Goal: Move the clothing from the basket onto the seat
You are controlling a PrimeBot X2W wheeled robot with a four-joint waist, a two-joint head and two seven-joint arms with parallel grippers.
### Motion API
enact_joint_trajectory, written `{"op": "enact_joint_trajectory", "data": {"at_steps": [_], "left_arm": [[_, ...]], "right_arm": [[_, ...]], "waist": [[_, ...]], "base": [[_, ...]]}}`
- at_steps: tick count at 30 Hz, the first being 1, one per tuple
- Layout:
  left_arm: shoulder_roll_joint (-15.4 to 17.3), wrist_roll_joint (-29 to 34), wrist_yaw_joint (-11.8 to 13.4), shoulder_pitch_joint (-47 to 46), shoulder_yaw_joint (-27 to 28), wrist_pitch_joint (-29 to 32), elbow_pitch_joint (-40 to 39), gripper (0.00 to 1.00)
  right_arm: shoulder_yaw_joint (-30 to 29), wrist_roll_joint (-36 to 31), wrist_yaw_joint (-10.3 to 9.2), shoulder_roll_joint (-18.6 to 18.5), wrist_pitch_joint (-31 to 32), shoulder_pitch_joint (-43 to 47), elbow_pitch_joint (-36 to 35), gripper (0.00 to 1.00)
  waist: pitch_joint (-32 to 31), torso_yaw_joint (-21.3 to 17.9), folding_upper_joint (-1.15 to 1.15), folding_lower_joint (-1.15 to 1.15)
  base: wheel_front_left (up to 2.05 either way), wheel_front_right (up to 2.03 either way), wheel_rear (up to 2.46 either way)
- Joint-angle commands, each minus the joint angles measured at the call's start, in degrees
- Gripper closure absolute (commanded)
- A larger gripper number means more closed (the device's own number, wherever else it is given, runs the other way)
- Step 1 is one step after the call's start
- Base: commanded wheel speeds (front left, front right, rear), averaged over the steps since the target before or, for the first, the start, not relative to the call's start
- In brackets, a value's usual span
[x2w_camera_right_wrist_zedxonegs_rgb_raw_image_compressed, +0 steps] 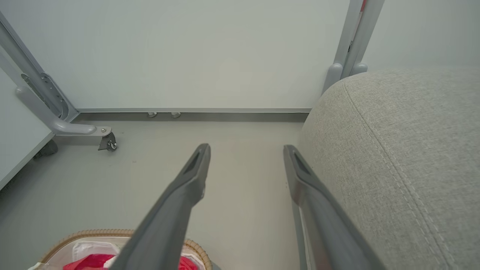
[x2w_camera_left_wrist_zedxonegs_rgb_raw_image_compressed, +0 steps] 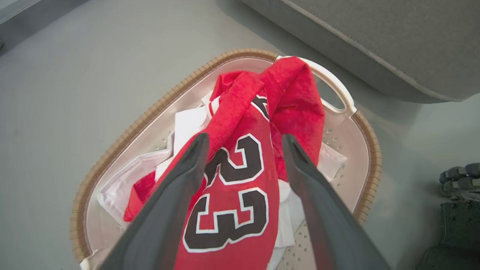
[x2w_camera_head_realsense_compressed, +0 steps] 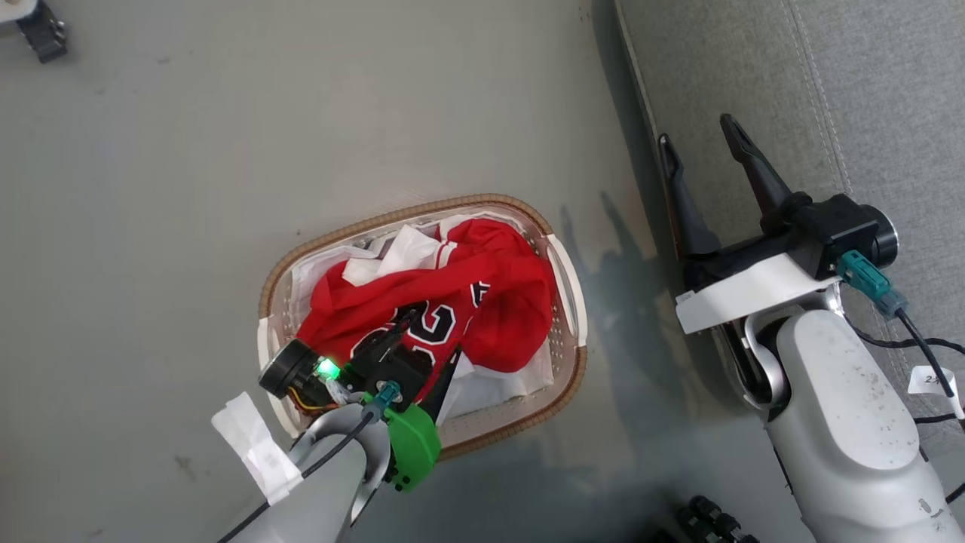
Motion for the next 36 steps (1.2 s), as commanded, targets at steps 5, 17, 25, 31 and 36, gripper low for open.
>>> {"op": "enact_joint_trajectory", "data": {"at_steps": [5, 17, 25, 31, 36], "left_arm": [[1.4, -1.9, -0.1, -4.3, -3.2, 0.0, 3.8, 0.0], [1.7, -1.7, 0.1, -11.0, -5.4, -0.1, 14.2, 0.0], [1.8, -1.4, 0.1, -14.7, -6.9, -0.1, 20.0, 0.0], [0.9, -4.0, -0.1, -14.4, -6.2, -0.1, 17.9, 1.0], [1.1, -6.7, 0.2, -10.7, -3.7, -0.1, 12.2, 1.0]], "right_arm": [[0.7, 0.5, -0.04, 0.6, -0.2, -1.5, -0.5, 0.0], [1.9, 0.9, -0.04, 1.7, -0.3, -3.1, -0.7, 0.0], [3.3, 1.7, -0.04, 2.4, -0.2, -4.2, -2.0, 0.0], [3.9, 1.4, -0.04, 2.5, -0.2, -4.7, -1.7, 0.0], [3.7, 1.0, -0.04, 2.5, -0.3, -3.7, -1.5, 0.0]], "waist": [[5.2, -3.5, 0.37, -0.01], [9.6, -5.7, 0.37, -0.01], [12.3, -6.3, 0.37, -0.01], [11.5, -5.8, 0.37, -0.01], [8.0, -4.7, 0.37, -0.01]], "base": [[0.0, 0.0, 0.0], [0.0, 0.0, 0.0], [0.0, 0.0, 0.0], [0.0, 0.0, 0.0], [0.0, 0.0, 0.0]]}}
